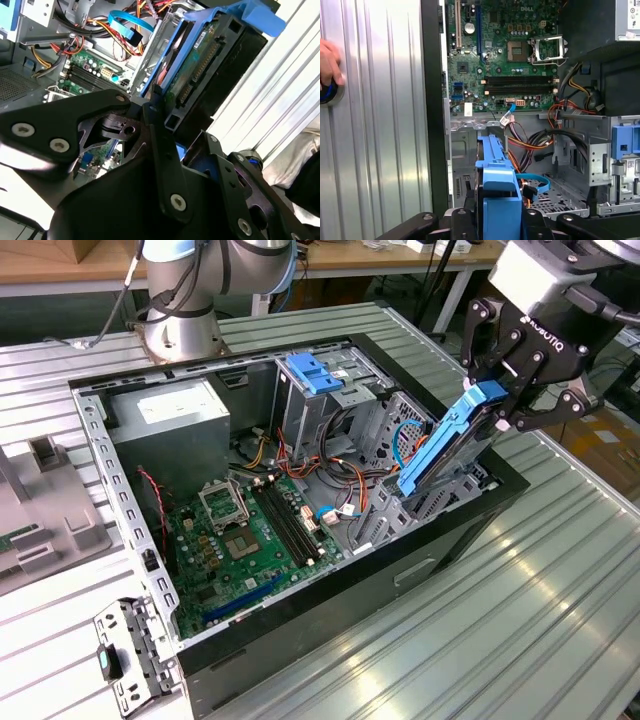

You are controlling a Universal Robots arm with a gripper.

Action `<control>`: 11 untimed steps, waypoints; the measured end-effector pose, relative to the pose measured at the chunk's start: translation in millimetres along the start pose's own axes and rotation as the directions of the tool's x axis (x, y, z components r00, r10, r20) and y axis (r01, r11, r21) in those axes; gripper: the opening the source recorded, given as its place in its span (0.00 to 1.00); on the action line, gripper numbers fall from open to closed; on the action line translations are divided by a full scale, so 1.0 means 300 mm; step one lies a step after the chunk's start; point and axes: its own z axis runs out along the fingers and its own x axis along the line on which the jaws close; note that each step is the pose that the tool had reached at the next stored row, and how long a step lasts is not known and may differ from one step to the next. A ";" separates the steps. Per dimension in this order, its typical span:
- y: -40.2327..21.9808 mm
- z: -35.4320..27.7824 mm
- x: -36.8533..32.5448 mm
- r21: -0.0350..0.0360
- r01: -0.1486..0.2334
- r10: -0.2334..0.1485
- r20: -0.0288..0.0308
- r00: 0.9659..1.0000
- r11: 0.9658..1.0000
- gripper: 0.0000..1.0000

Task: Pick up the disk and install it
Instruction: 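Insert the disk into the insertion slot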

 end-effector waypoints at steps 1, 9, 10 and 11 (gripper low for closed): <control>0.000 0.001 0.000 0.000 0.000 0.000 0.000 1.000 1.000 0.36; 0.001 0.018 0.002 0.000 0.000 0.000 0.001 1.000 1.000 0.36; 0.001 0.020 0.002 0.000 0.000 0.000 0.000 1.000 1.000 0.36; 0.001 0.020 0.002 0.000 0.000 0.000 0.000 1.000 1.000 0.36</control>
